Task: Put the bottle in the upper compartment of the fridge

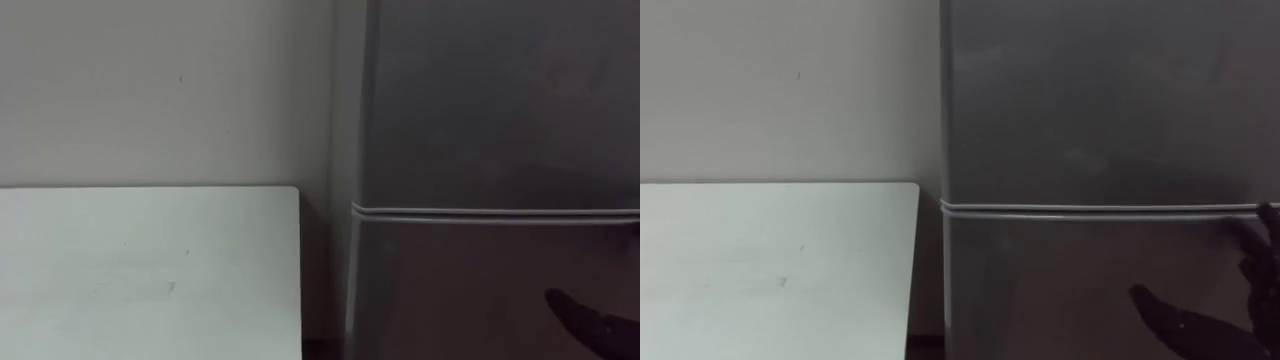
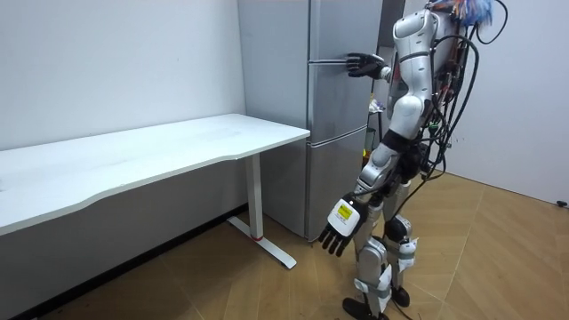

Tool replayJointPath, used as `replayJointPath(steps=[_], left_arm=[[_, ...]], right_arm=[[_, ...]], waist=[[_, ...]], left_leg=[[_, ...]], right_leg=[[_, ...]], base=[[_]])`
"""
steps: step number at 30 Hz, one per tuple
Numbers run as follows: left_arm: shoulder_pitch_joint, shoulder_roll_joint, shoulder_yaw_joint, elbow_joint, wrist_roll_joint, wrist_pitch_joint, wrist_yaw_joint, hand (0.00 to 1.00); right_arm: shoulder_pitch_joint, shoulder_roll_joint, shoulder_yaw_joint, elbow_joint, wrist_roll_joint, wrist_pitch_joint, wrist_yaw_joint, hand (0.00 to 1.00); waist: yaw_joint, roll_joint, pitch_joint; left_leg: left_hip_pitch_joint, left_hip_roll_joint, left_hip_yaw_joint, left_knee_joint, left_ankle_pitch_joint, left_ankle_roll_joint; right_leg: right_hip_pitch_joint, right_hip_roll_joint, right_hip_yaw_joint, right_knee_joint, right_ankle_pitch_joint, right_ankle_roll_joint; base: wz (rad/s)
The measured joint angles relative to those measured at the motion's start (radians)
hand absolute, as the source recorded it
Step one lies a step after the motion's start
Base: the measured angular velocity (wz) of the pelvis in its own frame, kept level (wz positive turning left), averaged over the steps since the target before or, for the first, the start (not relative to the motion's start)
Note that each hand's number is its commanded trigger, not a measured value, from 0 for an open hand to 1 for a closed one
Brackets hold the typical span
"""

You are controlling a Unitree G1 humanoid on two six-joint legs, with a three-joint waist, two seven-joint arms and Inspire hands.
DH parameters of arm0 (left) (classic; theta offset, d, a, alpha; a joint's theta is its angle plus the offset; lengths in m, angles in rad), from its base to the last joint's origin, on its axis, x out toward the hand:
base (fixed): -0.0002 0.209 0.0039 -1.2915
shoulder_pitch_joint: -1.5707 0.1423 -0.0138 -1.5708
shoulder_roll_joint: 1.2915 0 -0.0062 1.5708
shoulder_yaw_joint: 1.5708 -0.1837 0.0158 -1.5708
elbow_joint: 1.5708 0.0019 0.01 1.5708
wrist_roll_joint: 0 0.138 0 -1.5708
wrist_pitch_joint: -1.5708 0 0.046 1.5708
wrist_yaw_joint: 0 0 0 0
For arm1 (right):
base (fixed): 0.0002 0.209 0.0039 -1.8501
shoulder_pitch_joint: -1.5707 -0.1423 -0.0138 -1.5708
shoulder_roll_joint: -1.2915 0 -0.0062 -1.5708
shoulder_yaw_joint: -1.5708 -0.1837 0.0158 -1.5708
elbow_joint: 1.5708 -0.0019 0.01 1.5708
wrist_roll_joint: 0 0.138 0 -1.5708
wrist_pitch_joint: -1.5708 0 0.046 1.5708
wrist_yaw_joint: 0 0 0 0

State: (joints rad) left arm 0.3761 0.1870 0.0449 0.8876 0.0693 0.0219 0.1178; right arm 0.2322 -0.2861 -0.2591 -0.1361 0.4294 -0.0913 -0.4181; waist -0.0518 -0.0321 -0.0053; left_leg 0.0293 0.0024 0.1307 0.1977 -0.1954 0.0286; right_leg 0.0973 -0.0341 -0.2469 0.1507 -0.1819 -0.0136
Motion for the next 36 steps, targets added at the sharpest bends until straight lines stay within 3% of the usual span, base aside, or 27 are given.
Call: replayJointPath(steps=[9, 17, 25, 33, 36], left_arm=[[-0.015, -0.035, -0.008, -0.014, -0.048, -0.003, 0.029, 0.0], [-0.014, -0.055, -0.009, -0.031, -0.149, -0.021, 0.047, 0.0], [-0.019, -0.056, -0.013, -0.006, -0.155, -0.038, 0.046, 0.0], [-0.032, -0.058, -0.014, 0.041, -0.134, -0.035, 0.01, 0.0], [-0.041, -0.053, -0.013, 0.04, -0.095, -0.028, -0.021, 0.0]], right_arm=[[0.068, 0.088, 0.022, 0.242, 0.099, -0.005, -0.145, 0.0], [0.103, 0.131, 0.08, 0.528, 0.095, -0.004, -0.199, 0.0], [0.098, 0.131, 0.212, 0.864, -0.015, -0.002, -0.07, 0.0], [0.072, 0.128, 0.318, 1.103, -0.024, 0.05, 0.236, 0.0], [0.054, 0.124, 0.325, 1.131, -0.044, 0.062, 0.307, 0.0]], waist=[[-0.026, 0.031, 0.004], [-0.027, 0.028, 0.0017], [-0.016, 0.03, 0.0008], [0.016, 0.04, 0.0015], [0.028, 0.039, 0.0021]], left_leg=[[0.018, -0.011, 0.005, -0.017, -0.005, 0.002], [0.018, -0.015, 0.003, -0.015, -0.006, 0.004], [0.035, -0.015, 0.001, -0.029, -0.008, 0.007], [0.034, -0.017, -0.002, -0.027, -0.009, 0.009], [0.033, -0.017, -0.003, -0.028, -0.009, 0.009]], right_leg=[[0.01, -0.002, 0.007, 0.0, -0.007, 0.008], [0.006, -0.009, 0.005, 0.005, -0.012, 0.012], [0.014, -0.011, 0.01, 0.002, -0.018, 0.018], [0.022, -0.015, -0.001, 0.0, -0.018, 0.019], [0.022, -0.016, -0.003, 0.0, -0.019, 0.019]], base=[[-0.01], [0.0], [0.0], [0.02], [0.0]])
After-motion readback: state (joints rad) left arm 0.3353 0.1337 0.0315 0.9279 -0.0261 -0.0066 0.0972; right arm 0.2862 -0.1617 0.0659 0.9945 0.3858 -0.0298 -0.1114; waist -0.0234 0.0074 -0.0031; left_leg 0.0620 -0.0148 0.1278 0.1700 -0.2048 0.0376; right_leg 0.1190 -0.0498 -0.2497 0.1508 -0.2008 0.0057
